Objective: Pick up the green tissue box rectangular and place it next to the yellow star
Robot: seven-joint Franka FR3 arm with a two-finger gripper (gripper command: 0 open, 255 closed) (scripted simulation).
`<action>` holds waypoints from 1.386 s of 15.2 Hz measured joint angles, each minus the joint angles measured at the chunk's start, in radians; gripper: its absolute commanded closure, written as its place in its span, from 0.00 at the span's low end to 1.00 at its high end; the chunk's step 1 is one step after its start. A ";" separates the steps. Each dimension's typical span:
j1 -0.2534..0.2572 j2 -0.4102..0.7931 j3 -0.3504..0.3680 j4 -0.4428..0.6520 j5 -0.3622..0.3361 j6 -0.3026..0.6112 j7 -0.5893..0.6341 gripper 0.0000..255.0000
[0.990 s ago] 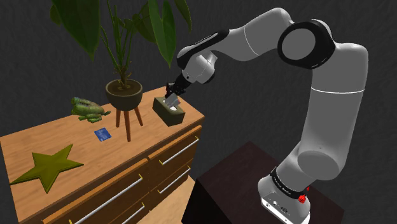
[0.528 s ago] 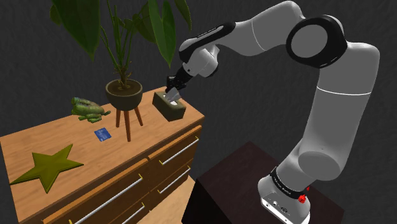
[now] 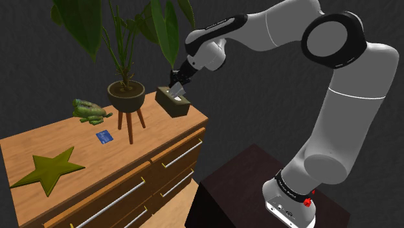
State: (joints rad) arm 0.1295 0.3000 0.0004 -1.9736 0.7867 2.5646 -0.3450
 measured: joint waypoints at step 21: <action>0.033 -0.139 -0.035 0.056 -0.159 -0.152 0.203 1.00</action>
State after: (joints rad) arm 0.1622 0.1614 -0.0344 -1.9174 0.6281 2.4127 -0.1417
